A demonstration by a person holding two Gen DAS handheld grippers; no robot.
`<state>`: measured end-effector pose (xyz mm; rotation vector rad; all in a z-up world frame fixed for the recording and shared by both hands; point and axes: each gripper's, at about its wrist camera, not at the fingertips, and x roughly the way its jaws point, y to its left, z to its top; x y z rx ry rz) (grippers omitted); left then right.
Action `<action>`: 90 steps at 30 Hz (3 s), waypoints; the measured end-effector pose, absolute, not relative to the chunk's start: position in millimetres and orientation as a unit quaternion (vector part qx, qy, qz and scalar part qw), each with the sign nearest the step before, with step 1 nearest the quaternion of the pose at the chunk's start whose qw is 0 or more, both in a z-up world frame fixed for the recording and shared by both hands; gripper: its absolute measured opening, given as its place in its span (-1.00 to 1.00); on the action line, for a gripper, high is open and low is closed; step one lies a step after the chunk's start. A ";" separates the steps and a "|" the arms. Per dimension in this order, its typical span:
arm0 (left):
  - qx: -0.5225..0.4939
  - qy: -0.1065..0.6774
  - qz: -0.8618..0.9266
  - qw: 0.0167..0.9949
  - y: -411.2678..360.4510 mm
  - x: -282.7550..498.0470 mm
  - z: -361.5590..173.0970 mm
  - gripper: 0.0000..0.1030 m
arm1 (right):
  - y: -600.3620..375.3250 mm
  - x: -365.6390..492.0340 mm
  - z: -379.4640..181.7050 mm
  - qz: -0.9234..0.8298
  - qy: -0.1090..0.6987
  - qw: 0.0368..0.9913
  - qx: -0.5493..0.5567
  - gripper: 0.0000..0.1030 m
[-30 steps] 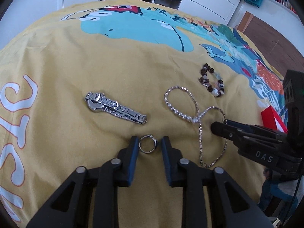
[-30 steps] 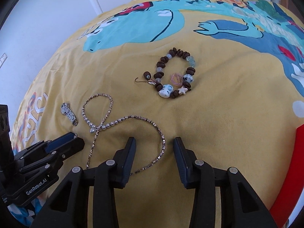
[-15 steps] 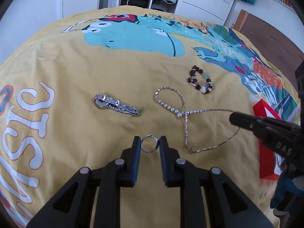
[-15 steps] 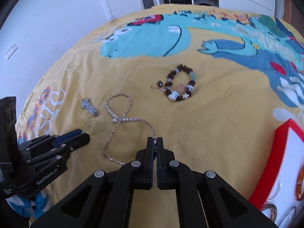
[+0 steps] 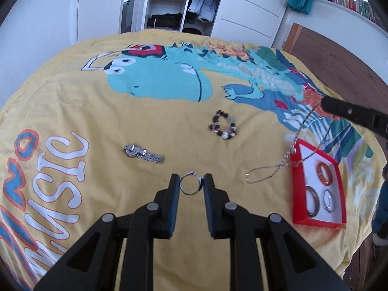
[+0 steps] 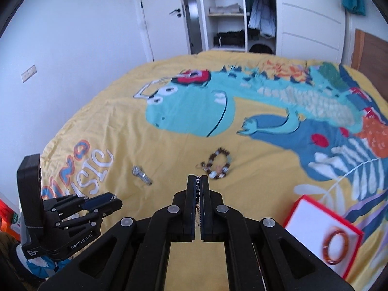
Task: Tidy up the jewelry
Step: 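Carry the ring with left tool while right tool drags the necklace over the box, then open the left tool inside the box while the right tool releases the necklace, then lift both open tools away from the red box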
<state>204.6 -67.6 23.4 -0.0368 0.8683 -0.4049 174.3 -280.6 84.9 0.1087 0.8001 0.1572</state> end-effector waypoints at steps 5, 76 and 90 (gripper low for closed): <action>-0.012 0.402 -0.216 0.890 -88.3 186.8 50.9 -0.65 | -309.8 148.1 130.0 0.052 0.356 0.932 0.045 -0.95; 0.101 0.422 -0.295 0.851 -287.0 82.3 35.0 -0.45 | -444.1 -17.1 7.0 -0.063 0.446 0.880 0.151 -0.19; 0.084 0.354 -0.237 0.901 -219.3 7.8 106.9 -0.45 | -387.0 -70.9 82.7 -0.043 0.388 0.912 0.127 -0.11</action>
